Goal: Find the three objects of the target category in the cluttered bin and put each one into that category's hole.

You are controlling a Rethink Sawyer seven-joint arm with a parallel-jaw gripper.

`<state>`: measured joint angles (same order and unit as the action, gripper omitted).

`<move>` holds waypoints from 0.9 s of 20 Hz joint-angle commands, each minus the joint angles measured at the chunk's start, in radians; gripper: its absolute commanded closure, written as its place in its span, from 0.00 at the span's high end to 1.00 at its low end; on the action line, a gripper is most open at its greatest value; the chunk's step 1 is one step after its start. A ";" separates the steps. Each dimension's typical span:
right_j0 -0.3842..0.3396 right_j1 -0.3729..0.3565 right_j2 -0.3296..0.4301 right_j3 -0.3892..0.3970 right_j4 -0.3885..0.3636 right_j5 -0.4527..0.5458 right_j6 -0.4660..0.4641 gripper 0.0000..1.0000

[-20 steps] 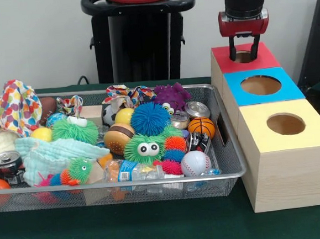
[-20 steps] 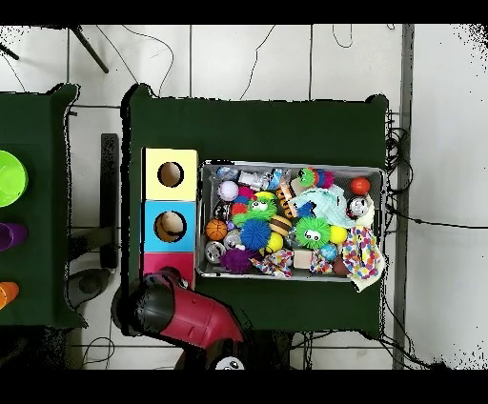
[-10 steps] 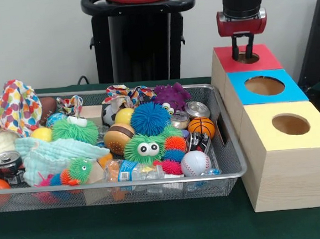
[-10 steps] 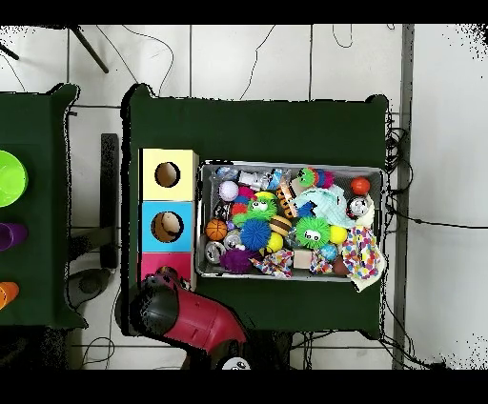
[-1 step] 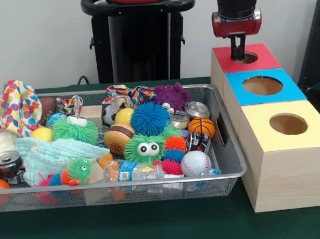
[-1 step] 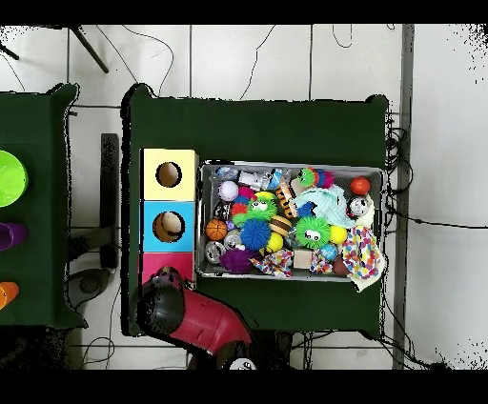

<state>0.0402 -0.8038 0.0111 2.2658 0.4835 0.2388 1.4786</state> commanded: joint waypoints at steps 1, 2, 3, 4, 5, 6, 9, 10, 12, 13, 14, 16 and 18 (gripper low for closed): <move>0.023 0.039 -0.012 -0.062 -0.011 0.053 0.218 0.00; 0.027 0.041 -0.018 -0.067 -0.012 0.061 0.220 0.00; 0.073 0.002 -0.049 -0.076 -0.014 0.122 0.251 0.00; 0.085 -0.007 -0.068 -0.090 -0.022 0.167 0.261 0.00; 0.100 -0.014 -0.093 -0.115 -0.034 0.219 0.271 0.00; 0.109 -0.020 -0.110 -0.134 -0.044 0.260 0.278 0.00; 0.134 -0.034 -0.151 -0.196 -0.069 0.374 0.305 0.00; 0.138 -0.036 -0.156 -0.209 -0.071 0.397 0.312 0.00; 0.145 -0.044 -0.162 -0.228 -0.074 0.438 0.326 0.00; 0.146 -0.045 -0.163 -0.237 -0.074 0.455 0.331 0.00; 0.150 -0.044 -0.165 -0.246 -0.074 0.468 0.336 0.00; 0.155 -0.039 -0.170 -0.269 -0.078 0.495 0.343 0.00; 0.156 -0.042 -0.177 -0.286 -0.085 0.524 0.349 0.00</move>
<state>0.2003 -0.8372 -0.1342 2.1264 0.4410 0.6369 1.5425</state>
